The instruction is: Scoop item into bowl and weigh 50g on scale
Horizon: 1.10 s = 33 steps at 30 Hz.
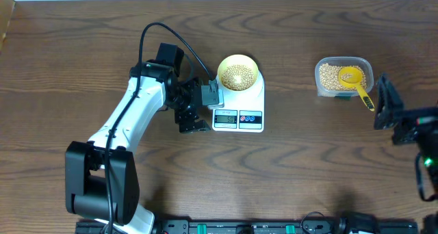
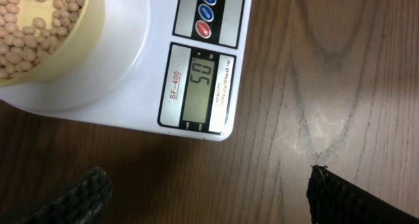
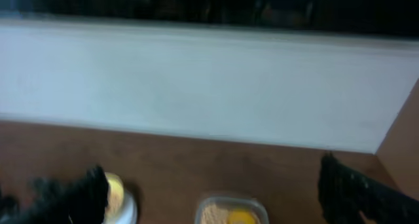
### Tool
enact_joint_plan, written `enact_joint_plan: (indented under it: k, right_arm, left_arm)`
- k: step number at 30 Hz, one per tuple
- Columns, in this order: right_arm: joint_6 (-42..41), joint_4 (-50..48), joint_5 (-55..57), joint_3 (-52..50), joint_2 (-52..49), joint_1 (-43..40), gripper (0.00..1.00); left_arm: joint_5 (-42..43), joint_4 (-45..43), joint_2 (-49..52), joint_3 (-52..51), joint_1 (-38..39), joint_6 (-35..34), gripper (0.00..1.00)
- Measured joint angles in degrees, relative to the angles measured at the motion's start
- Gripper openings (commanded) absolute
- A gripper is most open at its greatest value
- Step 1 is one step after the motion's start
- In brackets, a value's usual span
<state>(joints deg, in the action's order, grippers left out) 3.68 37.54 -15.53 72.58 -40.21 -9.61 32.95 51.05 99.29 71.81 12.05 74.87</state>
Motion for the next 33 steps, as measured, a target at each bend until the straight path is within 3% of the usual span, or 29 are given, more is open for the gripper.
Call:
enact_joint_plan:
  k: [14, 21, 33]
  right_arm:
    - [0.09, -38.14, -4.87, -38.64, 22.86, 0.0, 0.99]
    - [0.09, -55.19, -7.87, -51.1, 29.33, 0.0, 0.99]
    - [0.09, -66.31, -10.84, -61.92, 39.28, 0.92, 0.99]
  left_arm:
    - [0.0, -0.02, 0.0, 0.0, 0.0, 0.0, 0.98]
    - [-0.02, -0.04, 0.0, 0.0, 0.0, 0.0, 0.98]
    - [-0.02, -0.04, 0.0, 0.0, 0.0, 0.0, 0.98]
